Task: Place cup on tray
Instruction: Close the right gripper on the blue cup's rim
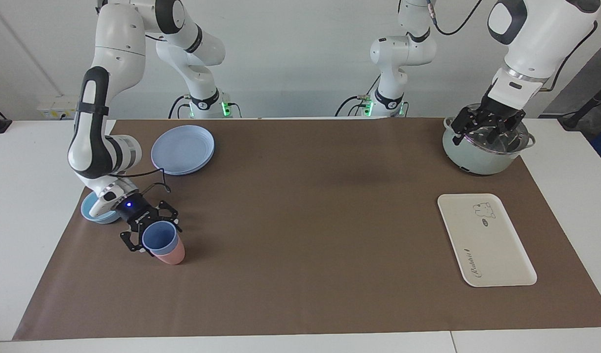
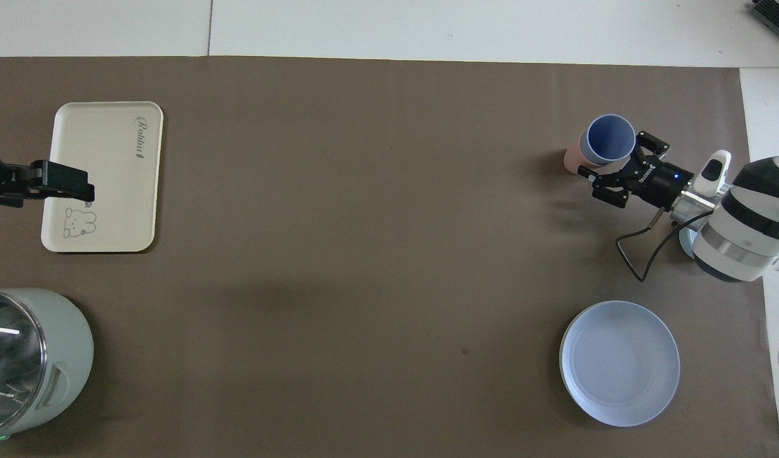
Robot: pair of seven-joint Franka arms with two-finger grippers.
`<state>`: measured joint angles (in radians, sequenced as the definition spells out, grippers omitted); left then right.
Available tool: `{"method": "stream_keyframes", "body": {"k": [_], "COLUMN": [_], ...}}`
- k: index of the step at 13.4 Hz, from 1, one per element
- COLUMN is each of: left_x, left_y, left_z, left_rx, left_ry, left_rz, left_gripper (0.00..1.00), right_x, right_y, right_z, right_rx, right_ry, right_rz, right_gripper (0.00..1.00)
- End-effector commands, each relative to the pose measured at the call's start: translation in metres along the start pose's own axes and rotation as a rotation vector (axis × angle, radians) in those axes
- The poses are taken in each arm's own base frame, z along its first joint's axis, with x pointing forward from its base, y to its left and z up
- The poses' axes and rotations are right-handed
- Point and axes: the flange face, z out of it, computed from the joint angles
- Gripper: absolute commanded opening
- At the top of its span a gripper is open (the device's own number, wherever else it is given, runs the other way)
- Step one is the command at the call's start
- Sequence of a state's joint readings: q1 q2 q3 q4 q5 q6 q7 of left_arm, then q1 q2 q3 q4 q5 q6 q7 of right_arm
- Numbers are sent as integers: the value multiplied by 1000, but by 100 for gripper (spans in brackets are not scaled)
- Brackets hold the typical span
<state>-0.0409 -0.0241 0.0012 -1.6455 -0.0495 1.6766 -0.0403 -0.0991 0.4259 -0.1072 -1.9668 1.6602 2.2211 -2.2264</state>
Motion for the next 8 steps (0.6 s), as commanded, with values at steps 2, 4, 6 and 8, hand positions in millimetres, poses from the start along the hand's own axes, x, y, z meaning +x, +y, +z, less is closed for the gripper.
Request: {"method": "stream_keyframes", "body": {"k": [2, 4, 6, 8], "left_x": [-9, -9, -9, -9], "left_y": [-2, -2, -2, 1], "left_z": [-3, -3, -3, -3], "left_rx": [-11, -11, -11, -12], "left_ry": [1, 3, 1, 1], "left_rz": [-4, -4, -4, 1], "left_gripper": [100, 100, 100, 100], "right_x": [-5, 3, 6, 32], "right_y": [-1, 5, 3, 0], "right_z": [10, 10, 12, 13], "right_rx": [-38, -48, -50, -76], "right_ry": [29, 43, 36, 15], "right_rz": [-11, 1, 25, 33], "right_gripper": [82, 0, 0, 0]}}
